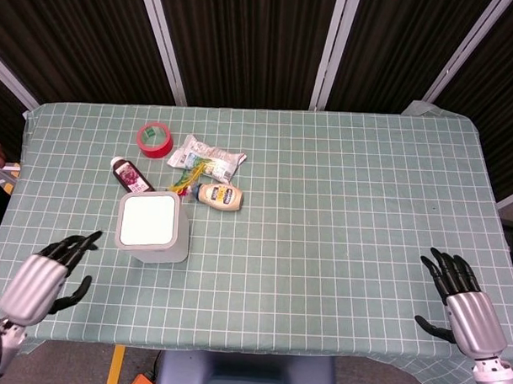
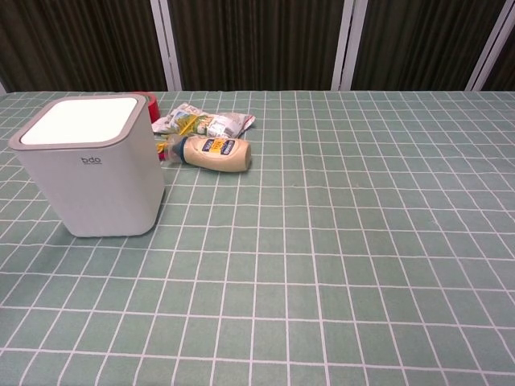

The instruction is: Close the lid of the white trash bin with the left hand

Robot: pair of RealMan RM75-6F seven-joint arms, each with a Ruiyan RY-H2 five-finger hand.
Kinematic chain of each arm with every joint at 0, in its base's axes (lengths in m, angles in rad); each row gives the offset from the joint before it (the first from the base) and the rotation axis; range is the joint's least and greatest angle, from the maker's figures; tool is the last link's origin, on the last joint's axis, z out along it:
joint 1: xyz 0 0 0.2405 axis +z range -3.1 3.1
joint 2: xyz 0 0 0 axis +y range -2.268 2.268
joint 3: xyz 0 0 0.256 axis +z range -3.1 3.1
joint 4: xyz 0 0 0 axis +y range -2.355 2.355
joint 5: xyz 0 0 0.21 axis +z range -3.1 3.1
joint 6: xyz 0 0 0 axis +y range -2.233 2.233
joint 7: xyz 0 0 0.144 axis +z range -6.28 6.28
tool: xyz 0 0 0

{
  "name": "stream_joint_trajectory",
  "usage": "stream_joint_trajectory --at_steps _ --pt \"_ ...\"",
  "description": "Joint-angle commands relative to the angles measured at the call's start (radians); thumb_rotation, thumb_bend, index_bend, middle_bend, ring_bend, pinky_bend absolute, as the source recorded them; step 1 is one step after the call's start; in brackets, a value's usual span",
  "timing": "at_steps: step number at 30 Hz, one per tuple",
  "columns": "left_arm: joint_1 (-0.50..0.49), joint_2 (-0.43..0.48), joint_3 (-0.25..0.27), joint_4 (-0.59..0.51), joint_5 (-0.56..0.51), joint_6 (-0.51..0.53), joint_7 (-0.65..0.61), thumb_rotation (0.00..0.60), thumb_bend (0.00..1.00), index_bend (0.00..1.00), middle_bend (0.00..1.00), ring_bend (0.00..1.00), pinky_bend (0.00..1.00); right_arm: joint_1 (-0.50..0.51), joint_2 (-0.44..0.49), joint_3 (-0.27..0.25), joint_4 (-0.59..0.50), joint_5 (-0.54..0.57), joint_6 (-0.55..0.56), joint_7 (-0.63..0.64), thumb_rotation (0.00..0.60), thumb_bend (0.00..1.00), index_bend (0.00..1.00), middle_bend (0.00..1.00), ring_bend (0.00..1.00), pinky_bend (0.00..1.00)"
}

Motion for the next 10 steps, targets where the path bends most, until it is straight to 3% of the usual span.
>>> stream_joint_trajectory --at_steps 1,10 --pt "0.178 -0.159 0.084 0.218 0.001 0.151 0.006 0.600 0.44 0.00 0.00 0.00 0.00 0.002 -0.001 0.001 0.000 0.002 -0.003 0.002 0.600 0.21 0.00 0.00 0.00 0.00" --pt "0.172 -0.154 0.047 0.231 -0.052 0.129 -0.024 0.600 0.44 0.00 0.00 0.00 0.00 -0.004 0.006 -0.003 -0.007 0.002 0.003 0.008 0.600 0.21 0.00 0.00 0.00 0.00"
